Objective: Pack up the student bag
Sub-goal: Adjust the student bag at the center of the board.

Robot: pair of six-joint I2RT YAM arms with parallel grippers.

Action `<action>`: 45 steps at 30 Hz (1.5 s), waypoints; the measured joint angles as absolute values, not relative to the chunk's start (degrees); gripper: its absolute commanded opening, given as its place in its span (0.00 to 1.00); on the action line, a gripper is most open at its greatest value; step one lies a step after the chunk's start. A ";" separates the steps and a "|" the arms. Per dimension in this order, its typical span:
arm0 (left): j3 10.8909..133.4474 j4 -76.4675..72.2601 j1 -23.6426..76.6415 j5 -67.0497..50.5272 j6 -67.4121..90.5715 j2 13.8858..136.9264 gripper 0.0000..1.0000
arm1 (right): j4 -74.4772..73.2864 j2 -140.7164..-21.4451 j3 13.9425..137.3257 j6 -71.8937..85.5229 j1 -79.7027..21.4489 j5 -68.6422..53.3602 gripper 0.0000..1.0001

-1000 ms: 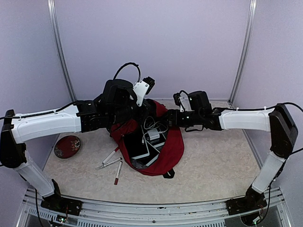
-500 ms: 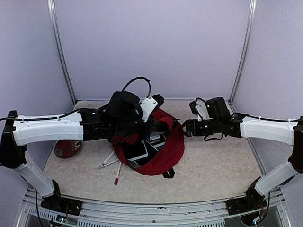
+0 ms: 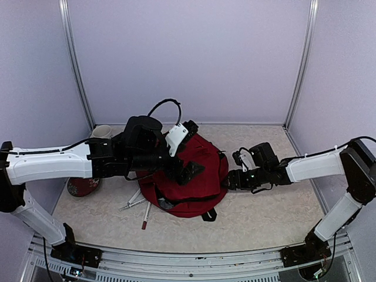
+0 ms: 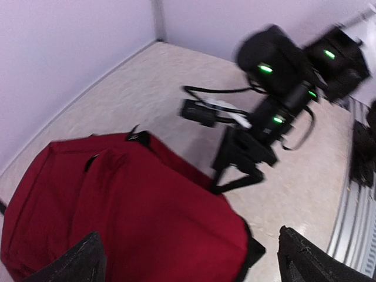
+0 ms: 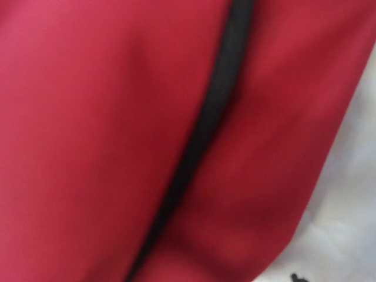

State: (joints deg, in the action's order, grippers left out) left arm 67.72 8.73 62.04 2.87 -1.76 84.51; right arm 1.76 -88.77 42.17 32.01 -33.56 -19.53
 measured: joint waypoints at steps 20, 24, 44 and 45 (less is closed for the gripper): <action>55.96 13.34 49.67 16.71 24.32 85.19 0.99 | 22.70 -99.29 37.98 41.21 -34.00 -27.44 0.00; 55.46 12.93 50.09 16.45 25.54 84.47 0.99 | 22.63 -98.21 36.45 40.84 -34.00 -26.70 0.00; 52.66 13.28 57.95 15.49 30.52 85.30 0.99 | 16.12 -91.61 34.17 34.89 -31.94 -22.63 0.00; 53.54 13.74 57.74 15.51 30.33 85.36 0.99 | 15.46 -91.09 34.17 34.46 -31.46 -22.63 0.00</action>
State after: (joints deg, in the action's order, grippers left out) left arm 53.54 13.74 57.74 15.51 30.33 85.36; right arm 15.46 -91.09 34.17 34.46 -31.46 -22.63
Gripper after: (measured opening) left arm 0.989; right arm 0.004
